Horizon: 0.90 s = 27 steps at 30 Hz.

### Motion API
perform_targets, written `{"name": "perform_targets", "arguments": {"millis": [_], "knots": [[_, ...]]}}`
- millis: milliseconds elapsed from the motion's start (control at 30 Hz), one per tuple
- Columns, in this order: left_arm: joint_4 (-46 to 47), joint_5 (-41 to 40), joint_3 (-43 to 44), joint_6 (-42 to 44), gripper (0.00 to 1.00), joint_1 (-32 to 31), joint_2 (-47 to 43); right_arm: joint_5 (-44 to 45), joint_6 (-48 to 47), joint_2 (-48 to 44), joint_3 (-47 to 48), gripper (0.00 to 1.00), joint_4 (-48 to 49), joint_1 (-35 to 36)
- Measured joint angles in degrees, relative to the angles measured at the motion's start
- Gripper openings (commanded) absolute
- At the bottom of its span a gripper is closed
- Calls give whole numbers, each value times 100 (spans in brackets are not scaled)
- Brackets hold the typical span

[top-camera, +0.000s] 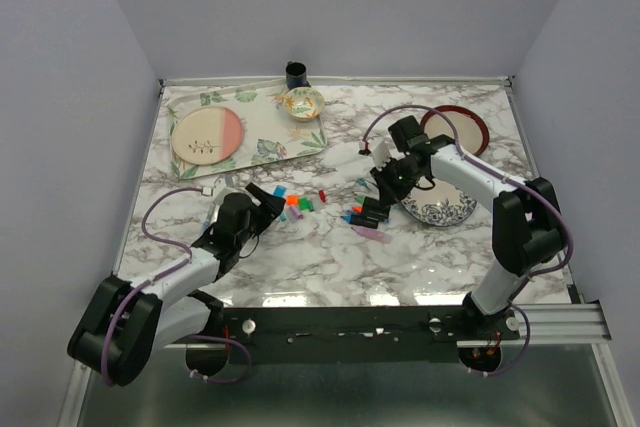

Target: Open the pen caps

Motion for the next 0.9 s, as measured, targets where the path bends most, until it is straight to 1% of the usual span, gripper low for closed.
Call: {"name": "perform_targets", "arguments": {"millis": [67,167,333,467,600,667,900], "knots": [[-238,-85,2,133,88,13,-417,81,-94,0,-28,12,-2,-101],[-474,-157,2,284,88,33,-732,175,-203,0,-37,13,4,-153],[-868,-208,2,448,90,50,-988,315,-317,55,-37,14,57,-151],[-1056,-219,2,520,92,74,-1158,442,-382,188,0,19,85,-136],[-1255,-262,2,555,92,87,-1294,634,-439,319,33,20,162,-28],[-1355,-280,2,562,92,87,-1375,706,-450,378,68,25,181,48],[-1615,-363,0,599,93,120,-1696,944,-481,566,140,33,280,131]]}}
